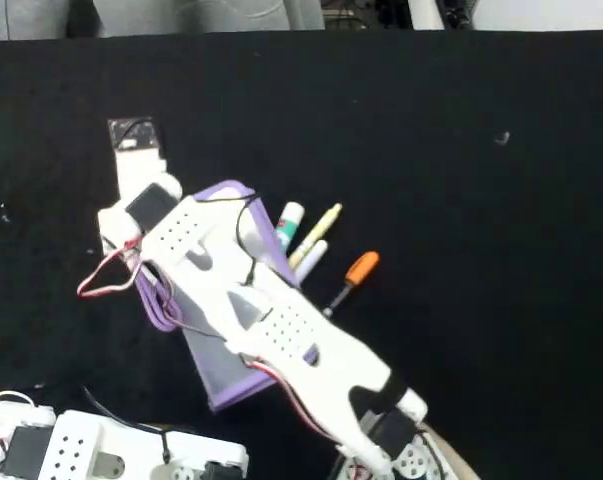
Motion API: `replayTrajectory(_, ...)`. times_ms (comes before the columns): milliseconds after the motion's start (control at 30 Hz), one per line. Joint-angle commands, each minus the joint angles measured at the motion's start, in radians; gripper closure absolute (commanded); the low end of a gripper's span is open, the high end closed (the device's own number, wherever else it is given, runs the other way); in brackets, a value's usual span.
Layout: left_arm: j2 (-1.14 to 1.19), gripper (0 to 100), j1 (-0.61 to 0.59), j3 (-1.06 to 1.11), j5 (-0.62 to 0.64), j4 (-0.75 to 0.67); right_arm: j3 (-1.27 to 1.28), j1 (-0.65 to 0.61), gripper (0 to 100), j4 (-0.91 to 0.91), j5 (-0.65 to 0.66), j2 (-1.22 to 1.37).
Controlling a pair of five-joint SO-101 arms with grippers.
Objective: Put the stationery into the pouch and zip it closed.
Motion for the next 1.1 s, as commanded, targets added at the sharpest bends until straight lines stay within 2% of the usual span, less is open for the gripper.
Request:
replayTrajectory(0, -0.003, 97, -0.013, 0.022, 0.005, 0.006, -0.024, -0.054, 83.2, -0.005, -0.003, 0.008)
replayTrajectory(333, -0.003, 97, -0.013, 0.022, 0.005, 0.008, -0.018, -0.098, 83.2, 0.011, -0.003, 0.015)
replayTrajectory(667, -0.003, 97, -0.013, 0.022, 0.005, 0.008, 0.010, 0.012, 83.6, -0.081, -0.002, 0.045)
replayTrajectory(867, -0.003, 97, -0.013, 0.022, 0.005, 0.008, 0.002, 0.029, 84.1, -0.086, -0.002, 0.053)
replayTrajectory(967, -0.003, 97, -0.013, 0.022, 0.005, 0.008, 0.001, 0.032, 91.7, -0.086, 0.014, 0.053)
replayTrajectory(1067, -0.003, 97, -0.013, 0.022, 0.005, 0.008, -0.016, 0.028, 99.0, -0.104, 0.137, 0.053)
